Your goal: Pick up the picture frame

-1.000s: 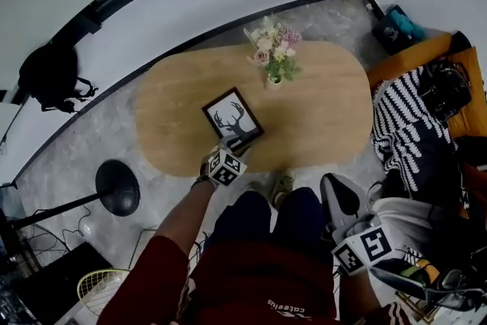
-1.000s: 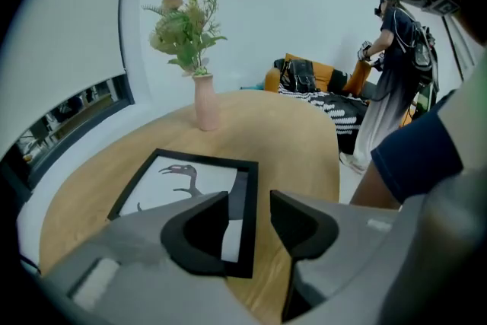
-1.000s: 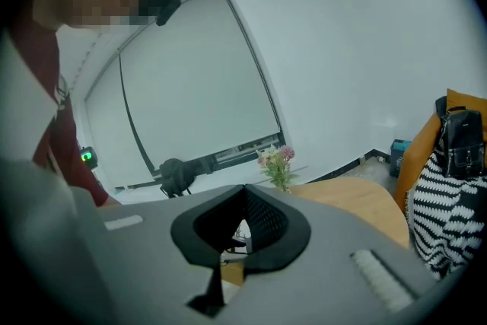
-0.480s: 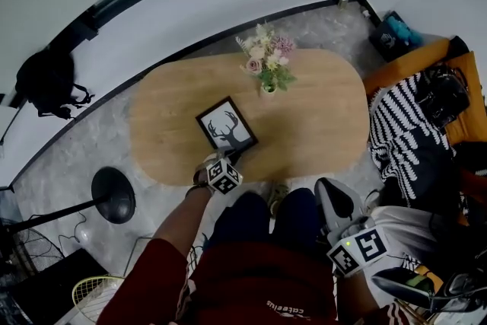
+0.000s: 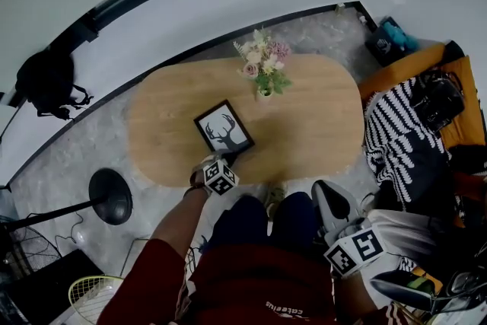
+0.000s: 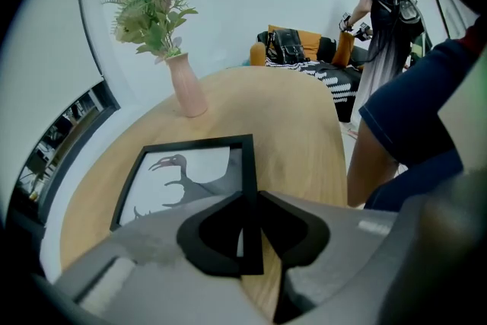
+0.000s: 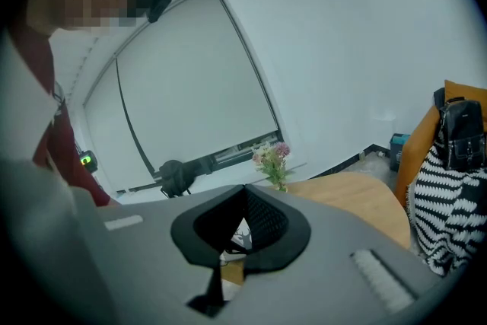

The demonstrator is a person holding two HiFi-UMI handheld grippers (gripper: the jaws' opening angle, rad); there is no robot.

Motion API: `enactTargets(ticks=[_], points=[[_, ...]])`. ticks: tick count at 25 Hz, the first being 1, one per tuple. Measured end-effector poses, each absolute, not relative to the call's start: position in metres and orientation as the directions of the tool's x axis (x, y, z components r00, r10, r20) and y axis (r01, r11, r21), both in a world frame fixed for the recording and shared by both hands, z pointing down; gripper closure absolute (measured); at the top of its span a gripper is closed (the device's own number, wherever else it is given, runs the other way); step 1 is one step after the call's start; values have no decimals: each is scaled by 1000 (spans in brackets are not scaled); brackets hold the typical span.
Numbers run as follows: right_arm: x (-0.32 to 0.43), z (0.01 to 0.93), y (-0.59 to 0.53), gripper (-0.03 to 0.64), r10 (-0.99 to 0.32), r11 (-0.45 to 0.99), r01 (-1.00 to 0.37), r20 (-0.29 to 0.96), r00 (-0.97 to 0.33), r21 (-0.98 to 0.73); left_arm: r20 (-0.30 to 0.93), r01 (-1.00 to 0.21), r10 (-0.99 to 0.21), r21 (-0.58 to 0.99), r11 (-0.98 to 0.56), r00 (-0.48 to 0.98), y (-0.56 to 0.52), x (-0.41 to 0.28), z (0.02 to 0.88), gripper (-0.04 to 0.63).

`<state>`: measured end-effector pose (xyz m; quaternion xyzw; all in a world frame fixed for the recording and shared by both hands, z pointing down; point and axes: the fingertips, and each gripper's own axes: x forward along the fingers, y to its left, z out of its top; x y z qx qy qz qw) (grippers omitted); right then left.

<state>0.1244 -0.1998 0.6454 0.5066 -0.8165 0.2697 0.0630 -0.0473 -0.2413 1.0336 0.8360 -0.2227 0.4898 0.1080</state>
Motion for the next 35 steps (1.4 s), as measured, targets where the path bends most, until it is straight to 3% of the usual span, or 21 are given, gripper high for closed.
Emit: enactTargets(ticks=[10, 20, 35], points=[[115, 605, -197, 614, -787, 342, -854, 377, -488, -392, 830, -554, -310, -2, -832, 463, -254, -55, 969, 523], [96, 511, -208, 614, -775, 381, -839, 361, -519, -389, 742, -640, -432, -6, -769, 512, -278, -72, 825, 523], [77, 410, -222, 614, -814, 470, -826, 209, -542, -311, 459, -704, -678, -146, -695, 574, -308, -102, 598, 523]])
